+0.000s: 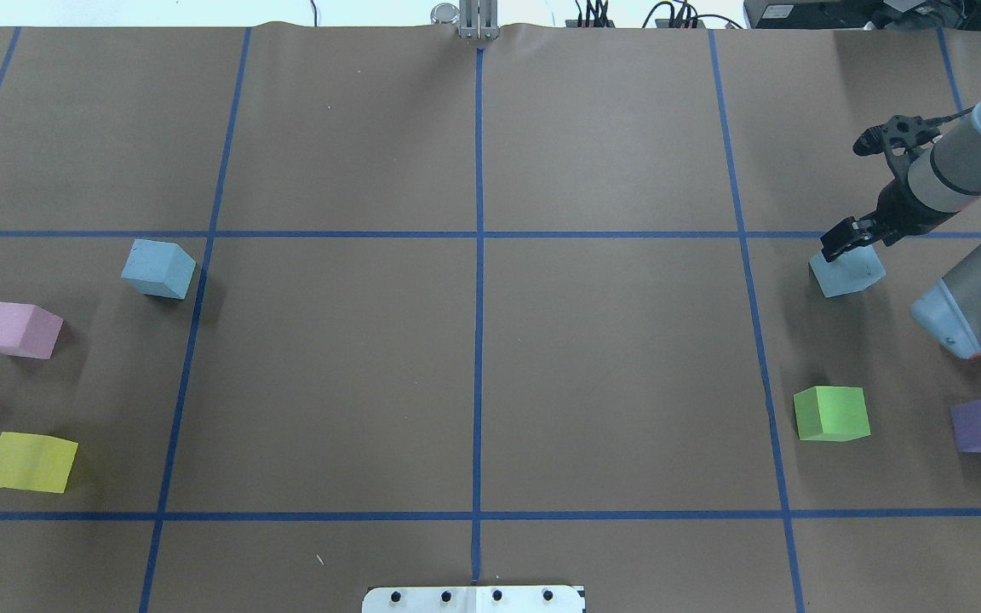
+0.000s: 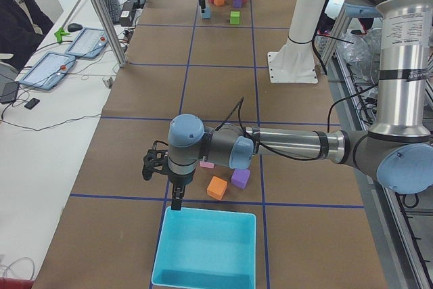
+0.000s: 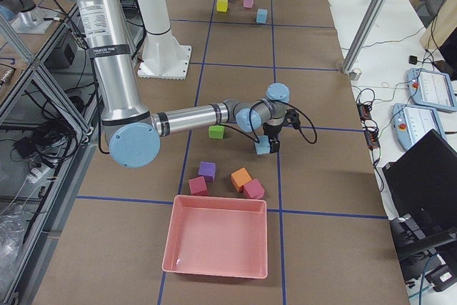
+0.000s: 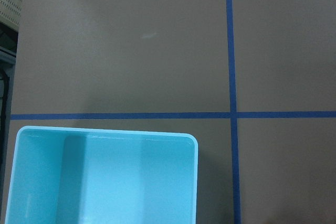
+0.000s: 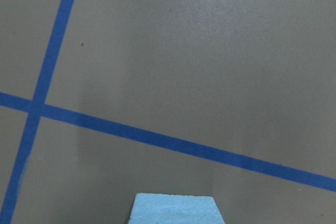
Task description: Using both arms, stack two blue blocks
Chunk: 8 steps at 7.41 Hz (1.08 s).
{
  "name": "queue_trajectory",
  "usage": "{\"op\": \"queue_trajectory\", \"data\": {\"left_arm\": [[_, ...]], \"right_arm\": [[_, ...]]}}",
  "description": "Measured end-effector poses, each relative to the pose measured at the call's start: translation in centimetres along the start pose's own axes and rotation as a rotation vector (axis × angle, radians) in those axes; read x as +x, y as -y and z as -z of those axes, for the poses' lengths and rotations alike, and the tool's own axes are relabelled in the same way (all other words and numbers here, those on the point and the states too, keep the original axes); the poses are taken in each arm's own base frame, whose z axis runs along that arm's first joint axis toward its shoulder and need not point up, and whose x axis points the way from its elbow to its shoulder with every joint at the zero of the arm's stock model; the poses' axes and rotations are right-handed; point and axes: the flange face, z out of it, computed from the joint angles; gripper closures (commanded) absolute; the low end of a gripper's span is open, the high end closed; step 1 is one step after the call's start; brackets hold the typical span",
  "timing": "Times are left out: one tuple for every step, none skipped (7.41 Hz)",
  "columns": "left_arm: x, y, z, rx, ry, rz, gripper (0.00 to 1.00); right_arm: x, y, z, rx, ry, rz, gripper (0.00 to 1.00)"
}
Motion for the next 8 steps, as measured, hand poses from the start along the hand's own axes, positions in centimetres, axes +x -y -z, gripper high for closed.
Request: {"op": "queue_trajectory", "data": {"left_arm": [[0.3,0.6,0.2,0.004,0.000,0.006,0.01],[0.5,1.1,0.4,0.010,-0.001,0.022,0.01],[0.7,1.4,0.5,0.014,-0.002,0.038,0.01],[0.7,1.6,0.5,0.016,-0.003,0.045,0.01],[0.7,1.6,0.5,0.016,-0.003,0.048,0.01],[0.8,1.6,0.5,0.016,-0.003,0.049,0.01],[0.8,1.7,0.5,0.016,-0.003,0.050,0.01],[0.9,2.0,0.6,0.018,-0.004,0.052,0.01]], "right_arm": [[-0.2,-0.1,-0.1,-0.002,0.000,0.001,0.09],[-0.4,-0.2,-0.3,-0.005,0.001,0.002,0.23],[-0.8,-0.2,-0.5,-0.008,0.002,0.004,0.34],[-1.1,-0.2,-0.6,-0.010,0.004,0.008,0.40],[-1.5,-0.2,-0.8,-0.012,0.004,0.014,0.42],[-1.8,-0.2,-1.0,-0.014,0.003,0.018,0.47],[-2.0,-0.3,-1.2,-0.016,0.003,0.021,0.47],[-2.2,-0.2,-1.2,-0.016,0.006,0.025,0.48]]}}
